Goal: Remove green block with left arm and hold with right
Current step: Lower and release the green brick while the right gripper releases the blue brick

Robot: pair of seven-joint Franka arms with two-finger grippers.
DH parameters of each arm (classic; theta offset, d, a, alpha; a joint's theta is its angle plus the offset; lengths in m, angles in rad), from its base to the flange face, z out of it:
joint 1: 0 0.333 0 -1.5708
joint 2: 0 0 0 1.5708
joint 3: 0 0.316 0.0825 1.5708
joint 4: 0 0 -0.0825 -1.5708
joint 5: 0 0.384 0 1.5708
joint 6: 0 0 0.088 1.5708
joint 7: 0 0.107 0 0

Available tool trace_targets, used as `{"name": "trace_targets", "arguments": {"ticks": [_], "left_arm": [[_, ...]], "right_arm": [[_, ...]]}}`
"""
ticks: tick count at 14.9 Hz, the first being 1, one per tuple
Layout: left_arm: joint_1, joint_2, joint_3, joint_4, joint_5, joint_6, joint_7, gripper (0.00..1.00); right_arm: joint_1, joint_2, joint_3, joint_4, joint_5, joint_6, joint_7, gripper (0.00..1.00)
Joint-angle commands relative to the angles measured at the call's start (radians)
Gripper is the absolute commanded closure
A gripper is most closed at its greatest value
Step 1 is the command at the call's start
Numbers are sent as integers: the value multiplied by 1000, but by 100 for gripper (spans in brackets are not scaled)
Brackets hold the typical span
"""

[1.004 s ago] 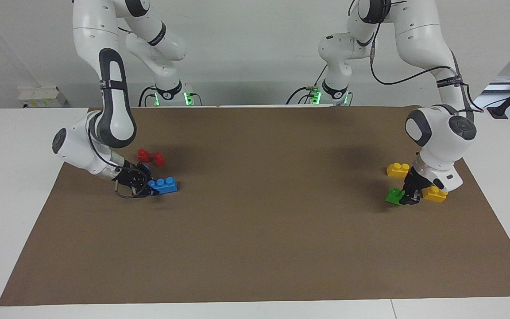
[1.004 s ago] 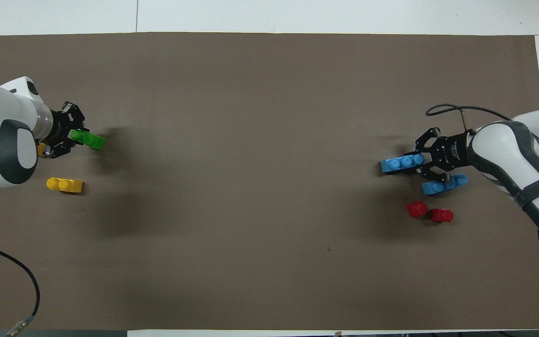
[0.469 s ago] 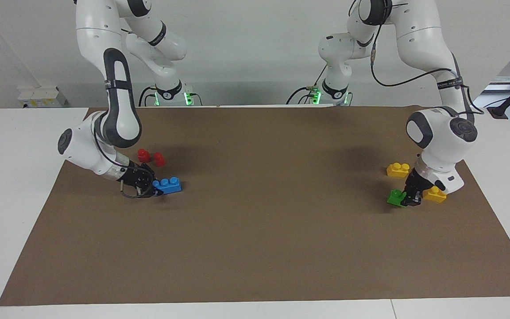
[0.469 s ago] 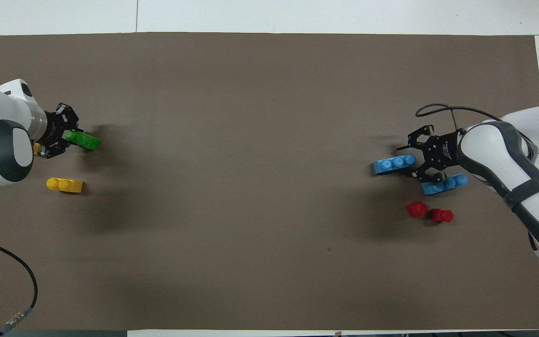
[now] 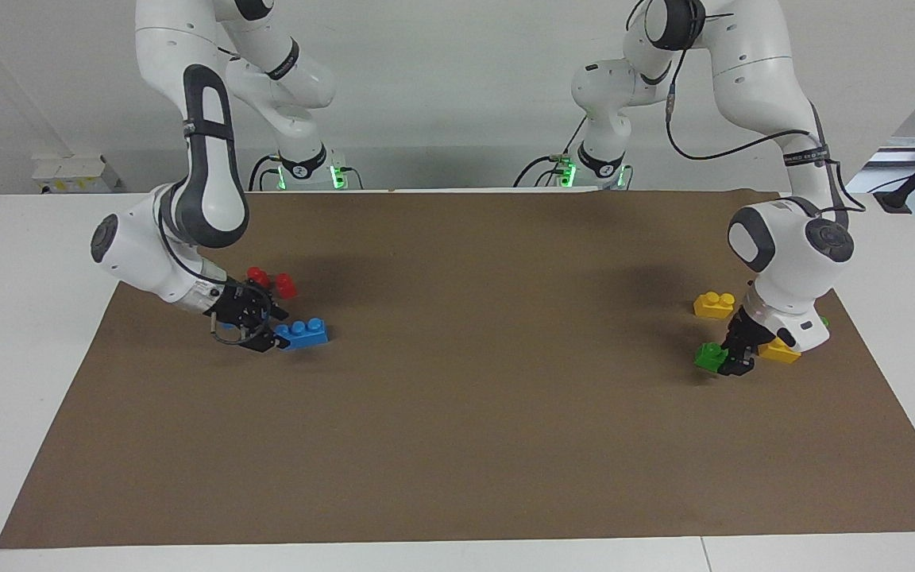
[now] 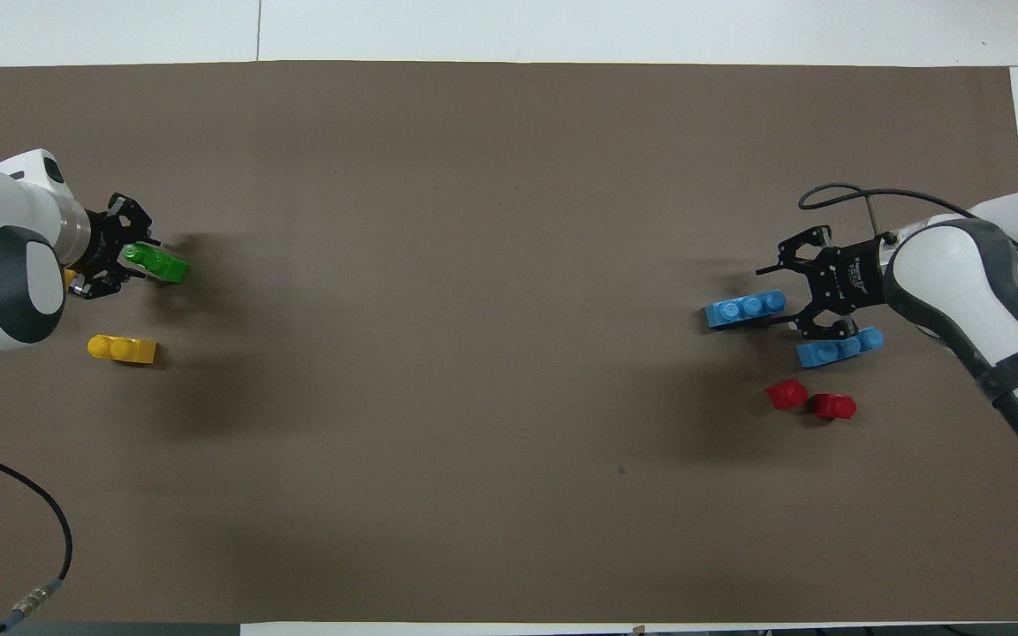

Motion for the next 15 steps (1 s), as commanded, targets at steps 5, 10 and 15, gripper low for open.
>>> {"name": "trace_targets", "arguments": {"ticks": [5,10,15], "left_arm": [[-33,-54,-12,15,64,-5,32,0],[-114,-106,-15,87,159,-181,93,0],[-145,-154,-25,171,159,-358,346,0]], "right_arm": [[-8,-73,3,147,-193,-204,17,11],[2,-121,15,282,-383,-353,-282,0],[10,-224,16,287,-479,-399,-630,0]]}}
